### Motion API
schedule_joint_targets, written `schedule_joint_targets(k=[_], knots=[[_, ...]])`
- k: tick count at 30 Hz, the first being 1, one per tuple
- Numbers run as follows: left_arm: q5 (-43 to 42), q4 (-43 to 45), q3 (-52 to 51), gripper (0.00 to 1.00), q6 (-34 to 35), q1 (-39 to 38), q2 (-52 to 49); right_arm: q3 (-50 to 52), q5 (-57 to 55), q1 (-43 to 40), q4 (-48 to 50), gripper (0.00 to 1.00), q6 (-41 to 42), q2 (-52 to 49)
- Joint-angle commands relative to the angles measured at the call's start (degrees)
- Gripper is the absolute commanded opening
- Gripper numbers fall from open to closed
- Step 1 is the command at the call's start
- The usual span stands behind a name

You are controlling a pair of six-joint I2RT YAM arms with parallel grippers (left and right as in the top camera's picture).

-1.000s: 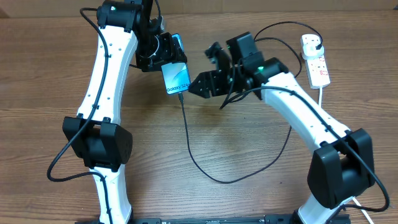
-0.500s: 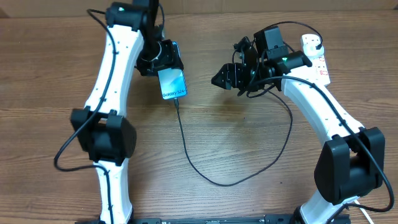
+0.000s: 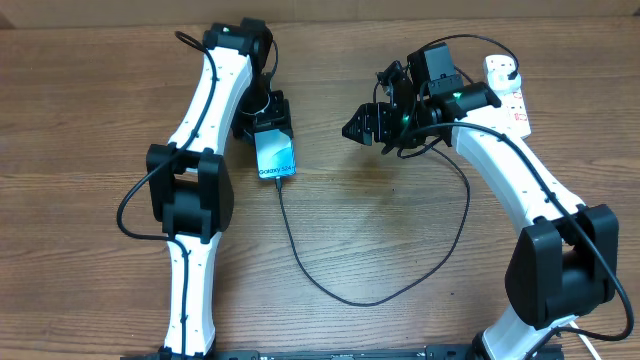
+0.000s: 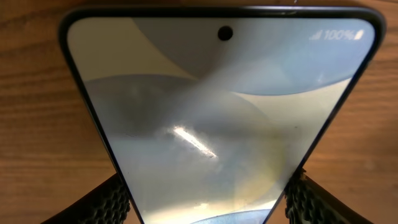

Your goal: Plug charger to phone and switch on socket

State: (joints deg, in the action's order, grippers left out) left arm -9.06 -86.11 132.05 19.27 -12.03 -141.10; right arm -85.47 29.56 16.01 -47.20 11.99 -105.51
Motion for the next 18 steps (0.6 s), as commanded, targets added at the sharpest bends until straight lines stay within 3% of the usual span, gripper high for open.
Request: schedule_joint_targets(k=[1,18], knots=[[3.1,0.3,1.0,0.04,-0.8,-0.3,-2.0,-0.4,-0.7,0.0,0.1,0.76,0.2,0.0],[6.7,3.6,0.6,0.04,0.7,-0.4,-2.9,-0.4,-1.7,0.0,-1.1,0.77,0.2,0.0]])
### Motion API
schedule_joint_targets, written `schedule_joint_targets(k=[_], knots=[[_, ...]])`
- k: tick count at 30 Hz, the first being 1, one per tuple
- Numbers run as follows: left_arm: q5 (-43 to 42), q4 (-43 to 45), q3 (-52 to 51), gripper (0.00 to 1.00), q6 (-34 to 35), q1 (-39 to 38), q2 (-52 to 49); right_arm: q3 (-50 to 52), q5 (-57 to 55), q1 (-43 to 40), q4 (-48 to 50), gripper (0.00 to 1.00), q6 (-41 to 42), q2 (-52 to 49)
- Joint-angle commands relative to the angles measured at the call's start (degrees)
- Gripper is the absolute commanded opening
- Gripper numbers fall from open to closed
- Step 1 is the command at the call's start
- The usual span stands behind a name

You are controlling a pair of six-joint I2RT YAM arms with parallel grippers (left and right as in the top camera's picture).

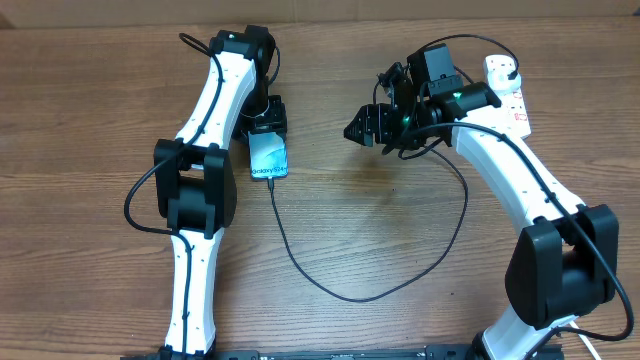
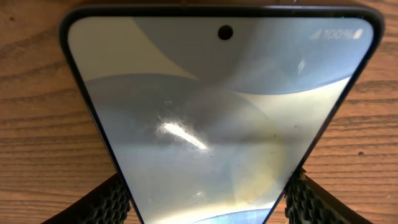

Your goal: Plug charger to phone and switch on socket

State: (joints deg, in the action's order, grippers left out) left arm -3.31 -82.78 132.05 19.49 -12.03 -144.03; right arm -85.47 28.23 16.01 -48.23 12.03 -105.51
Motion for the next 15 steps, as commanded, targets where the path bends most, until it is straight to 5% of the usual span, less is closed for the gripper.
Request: schedule_joint_targets(k=[1,15], knots=[[1.0,0.4,0.4,0.04,0.5,-0.4,0.0,-0.4,-0.4,0.0,-0.1,0.77,0.1,0.0],[0.7,2.1,-4.6,0.04,0.5,-0.4,0.0,-0.4,-1.2,0.0,-0.3,0.77,0.0,0.0]])
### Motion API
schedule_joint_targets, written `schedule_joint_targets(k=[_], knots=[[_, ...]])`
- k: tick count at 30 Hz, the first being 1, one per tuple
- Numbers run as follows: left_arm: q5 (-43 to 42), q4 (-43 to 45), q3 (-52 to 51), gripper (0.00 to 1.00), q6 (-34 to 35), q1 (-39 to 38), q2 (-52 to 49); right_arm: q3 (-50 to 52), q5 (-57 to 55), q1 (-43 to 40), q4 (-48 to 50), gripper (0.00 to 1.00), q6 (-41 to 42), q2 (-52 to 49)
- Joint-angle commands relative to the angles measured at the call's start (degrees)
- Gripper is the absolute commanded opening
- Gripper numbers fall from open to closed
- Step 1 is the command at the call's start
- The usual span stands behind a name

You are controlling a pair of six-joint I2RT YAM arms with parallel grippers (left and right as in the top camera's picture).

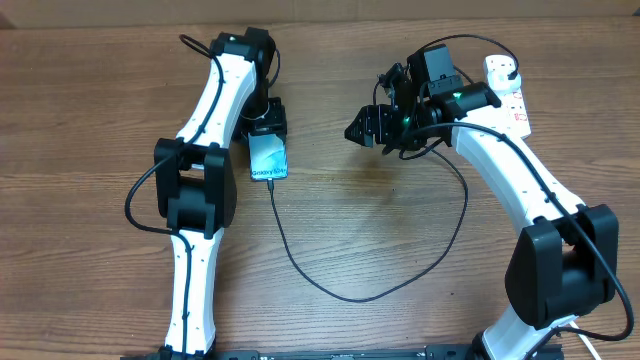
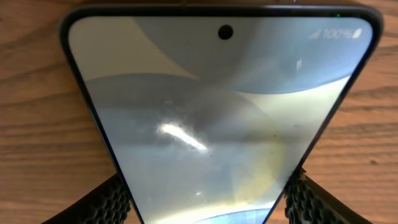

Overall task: Plug charger to phone and switch on socket
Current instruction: 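Lower the phone flat onto the table with the left gripper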

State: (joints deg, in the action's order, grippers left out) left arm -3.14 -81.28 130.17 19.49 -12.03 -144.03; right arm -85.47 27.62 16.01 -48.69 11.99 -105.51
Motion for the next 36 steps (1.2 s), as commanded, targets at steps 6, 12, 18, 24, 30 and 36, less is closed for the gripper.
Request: schedule_joint_targets(k=[6,12,18,24,30,36], knots=[[0.6,2.4,-6.5,0.04,0.5,-0.4,0.0,-0.4,-0.7,0.0,0.1,0.77,0.0,0.0],[0.6,2.7,-6.8,0.08,0.4,-0.4,0.0,-0.4,-0.7,0.0,0.1,0.77,0.0,0.0],[0.6,2.6,-6.8,0.31,0.4,-0.4,0.0,-0.4,-0.9,0.0,0.1,0.77,0.0,0.0],[0.6,2.2,-6.4,0.41,0.4,-0.3,0.0,-0.4,-1.1,0.0,0.1,0.77,0.0,0.0],[0.6,0.5,-4.3,0.48,0.3,-0.3,0.0,-0.4,-1.1,0.0,0.1,0.77,0.0,0.0],[0.8,-1.3,-1.7,0.58,-0.3,-0.3,0.0,-0.4,-1.1,0.0,0.1,0.77,0.0,0.0]])
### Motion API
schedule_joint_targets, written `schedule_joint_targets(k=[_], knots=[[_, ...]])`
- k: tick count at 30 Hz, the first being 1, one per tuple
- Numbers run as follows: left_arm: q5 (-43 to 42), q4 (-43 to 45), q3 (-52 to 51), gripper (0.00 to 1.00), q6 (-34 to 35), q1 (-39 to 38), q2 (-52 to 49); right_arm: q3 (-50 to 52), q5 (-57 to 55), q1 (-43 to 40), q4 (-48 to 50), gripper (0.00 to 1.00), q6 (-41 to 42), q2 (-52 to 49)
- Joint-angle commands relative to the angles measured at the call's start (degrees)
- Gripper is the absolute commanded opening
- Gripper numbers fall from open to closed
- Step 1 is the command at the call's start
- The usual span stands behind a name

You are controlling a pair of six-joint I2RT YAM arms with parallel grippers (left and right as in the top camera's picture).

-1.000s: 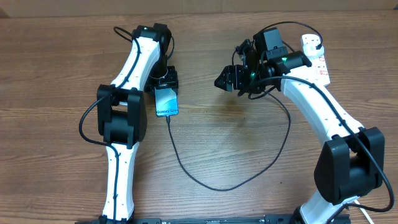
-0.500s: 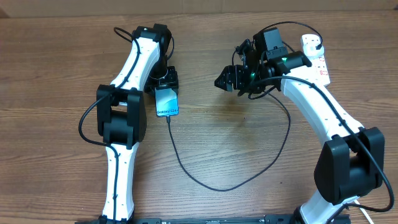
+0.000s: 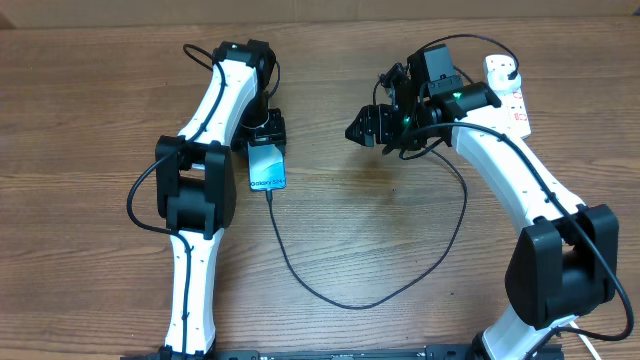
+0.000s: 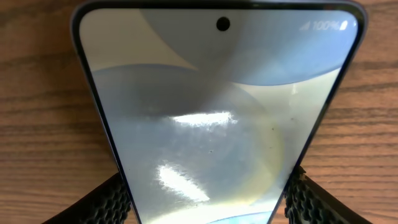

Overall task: Plug charger to phone and switch on socket
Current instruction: 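Lower the phone flat onto the table with the left gripper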

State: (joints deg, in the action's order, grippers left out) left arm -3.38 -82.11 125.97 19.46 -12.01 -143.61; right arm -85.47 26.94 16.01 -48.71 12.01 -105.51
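Observation:
The phone (image 3: 267, 166), its screen lit with a blue-grey wallpaper (image 4: 217, 118), lies under my left gripper (image 3: 266, 135), whose two fingers (image 4: 112, 202) press its long edges: shut on it. A black charger cable (image 3: 370, 295) is plugged into the phone's near end and loops across the table to the white socket strip (image 3: 506, 85) at the far right. My right gripper (image 3: 362, 129) hovers above the table left of the strip; whether it is open or shut is unclear from overhead.
The cable loop (image 3: 466, 215) lies on the wooden table (image 3: 90, 200) between both arms. The right arm's forearm (image 3: 500, 165) passes beside the socket strip. A white plug (image 3: 503, 66) sits in the strip.
My left gripper and the phone have shifted slightly toward the front; the cable's end followed. In the wrist view the phone's top edge sits a little higher. The right arm is unchanged.
The left gripper stayed shut on the plugged-in, lit phone throughout. The phone lay furthest right at first, had moved left by the second moment, held there, and now sits slightly nearer the front. The right gripper stayed left of the socket strip.

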Motion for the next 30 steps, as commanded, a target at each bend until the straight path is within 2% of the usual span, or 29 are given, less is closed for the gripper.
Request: schedule_joint_targets(k=[1,8,14,17,22,30], knots=[[1.0,-0.6,2.8,0.60,-0.3,-0.3,-0.4,-0.4,-0.4,0.0,0.1,0.77,0.0,0.0],[0.8,-0.9,2.8,0.68,-0.9,-0.3,-0.4,-0.4,-0.4,0.0,0.1,0.77,0.0,0.0],[0.8,-0.7,2.8,0.68,-1.3,-0.3,-0.4,-0.4,-0.4,0.0,0.1,0.77,0.0,0.0],[0.8,-0.7,2.8,0.74,-1.3,-0.3,-0.4,-0.4,-0.4,0.0,-0.1,0.77,-0.1,0.0],[0.8,-0.6,2.8,0.68,-1.3,-0.3,-0.4,-0.4,-0.6,0.0,-0.5,0.77,-0.3,0.0],[0.8,-0.6,2.8,0.72,-1.3,-0.4,-0.4,-0.4,-1.4,0.0,-1.1,0.77,-0.3,0.0]])
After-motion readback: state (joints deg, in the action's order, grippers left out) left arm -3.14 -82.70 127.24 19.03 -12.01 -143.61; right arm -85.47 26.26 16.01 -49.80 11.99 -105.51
